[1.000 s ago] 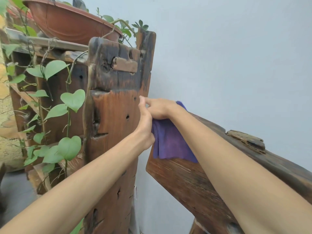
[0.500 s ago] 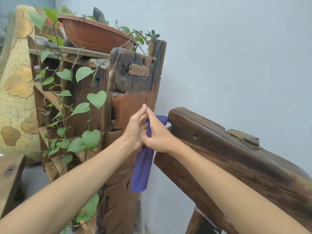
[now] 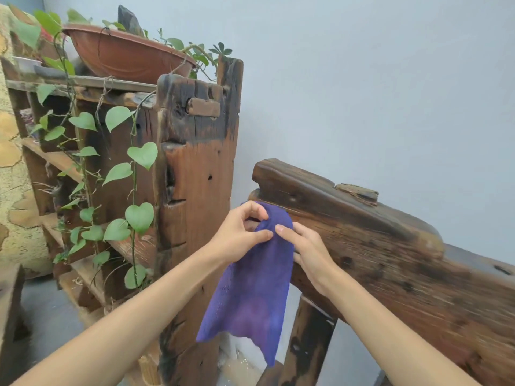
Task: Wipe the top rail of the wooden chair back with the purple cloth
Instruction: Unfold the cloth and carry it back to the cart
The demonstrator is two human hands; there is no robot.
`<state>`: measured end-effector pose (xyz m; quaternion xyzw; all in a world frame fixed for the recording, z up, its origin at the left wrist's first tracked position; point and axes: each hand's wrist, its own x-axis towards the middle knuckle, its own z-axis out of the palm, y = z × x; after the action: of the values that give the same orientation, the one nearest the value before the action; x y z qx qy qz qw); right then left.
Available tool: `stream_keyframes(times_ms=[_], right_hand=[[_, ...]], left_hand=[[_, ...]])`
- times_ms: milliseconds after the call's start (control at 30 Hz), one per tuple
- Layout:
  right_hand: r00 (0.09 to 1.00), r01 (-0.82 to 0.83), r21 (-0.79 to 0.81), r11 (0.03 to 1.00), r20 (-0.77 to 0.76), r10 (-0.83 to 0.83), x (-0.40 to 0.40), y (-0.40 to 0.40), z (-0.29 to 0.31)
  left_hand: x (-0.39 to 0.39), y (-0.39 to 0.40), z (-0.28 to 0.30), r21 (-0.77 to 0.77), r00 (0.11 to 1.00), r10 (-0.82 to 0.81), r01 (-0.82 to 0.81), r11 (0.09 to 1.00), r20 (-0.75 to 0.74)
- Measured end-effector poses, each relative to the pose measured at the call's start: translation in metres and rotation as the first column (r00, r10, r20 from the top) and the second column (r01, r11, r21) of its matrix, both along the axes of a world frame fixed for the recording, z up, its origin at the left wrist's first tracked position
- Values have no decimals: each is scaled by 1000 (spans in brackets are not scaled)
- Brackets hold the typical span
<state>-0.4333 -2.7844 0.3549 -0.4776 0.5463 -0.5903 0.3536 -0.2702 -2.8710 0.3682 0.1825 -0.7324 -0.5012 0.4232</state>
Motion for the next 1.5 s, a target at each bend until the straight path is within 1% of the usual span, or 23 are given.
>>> stream_keyframes(times_ms=[67, 133, 200, 267, 333, 367, 433, 467, 533, 567, 633, 667, 767, 833, 867, 900, 1000, 1167, 1200, 1233, 1300, 1367, 1500], right_hand=[[1000, 26, -76, 997, 19, -25, -3, 22, -7], [997, 82, -105, 991, 2, -82, -6, 44, -13], [988, 144, -116, 983, -33, -149, -9, 65, -23], [979, 182, -115, 977, -71, -191, -13, 88, -33], [973, 193, -110, 975, -107, -204, -19, 112, -39], [970, 193, -104, 976, -133, -206, -22, 127, -42], [948, 207, -90, 974, -227, -223, -29, 153, -46], [929, 226, -86, 970, -281, -242, -33, 166, -48], [896, 293, -75, 953, -327, -301, -40, 190, -51], [882, 342, -71, 937, -320, -346, -44, 205, -52], [883, 387, -77, 919, -255, -394, -49, 226, -57], [881, 413, -88, 907, -213, -422, -51, 250, -59], [892, 429, -114, 896, -103, -441, -54, 294, -66], [882, 466, -121, 876, -8, -470, -54, 338, -71], [877, 479, -121, 869, 30, -479, -52, 357, -74], [868, 497, -115, 860, 53, -494, -50, 376, -78], [822, 568, -68, 820, 102, -560, -37, 428, -93], [664, 728, 51, 684, 196, -721, -10, 510, -119], [641, 743, 72, 665, 208, -738, -6, 526, -122], [616, 760, 88, 644, 221, -756, 3, 555, -128], [607, 756, 105, 646, 256, -752, 11, 581, -133], [576, 776, 124, 619, 261, -774, 26, 618, -136], [516, 819, 142, 556, 241, -822, 55, 680, -140]], left_hand=[[-10, 15, -14, -22, 999, -10, 11, 1000, 45], [-21, 30, -28, 7, 998, -4, 3, 1000, 69], [-33, 44, -39, 126, 996, -46, 36, 991, 79], [-44, 55, -48, 299, 984, -145, 109, 948, 103], [-53, 65, -56, 472, 946, -309, 229, 851, 98], [-58, 72, -59, 538, 910, -411, 318, 780, 57], [-66, 87, -67, 599, 810, -584, 495, 629, -55], [-70, 96, -70, 608, 775, -624, 543, 580, -97], [-79, 111, -74, 612, 751, -639, 585, 532, -163], [-85, 123, -75, 608, 748, -637, 597, 523, -186], [-94, 137, -75, 583, 755, -620, 608, 539, -215], [-102, 155, -75, 578, 744, -631, 621, 529, -221], [-110, 180, -74, 564, 707, -676, 652, 507, -209], [-116, 212, -74, 578, 656, -743, 660, 480, -132], [-118, 227, -76, 578, 636, -768, 655, 486, -76], [-122, 244, -79, 575, 617, -787, 648, 500, -10], [-132, 299, -89, 496, 559, -812, 663, 560, 169], [-143, 393, -104, 364, 504, -826, 742, 563, 251], [-145, 409, -107, 344, 492, -829, 755, 558, 265], [-145, 436, -111, 332, 459, -841, 776, 536, 287], [-145, 458, -117, 279, 446, -834, 798, 535, 324], [-142, 494, -122, 249, 398, -843, 831, 498, 362], [-136, 563, -130, 246, 294, -881, 883, 399, 372]])
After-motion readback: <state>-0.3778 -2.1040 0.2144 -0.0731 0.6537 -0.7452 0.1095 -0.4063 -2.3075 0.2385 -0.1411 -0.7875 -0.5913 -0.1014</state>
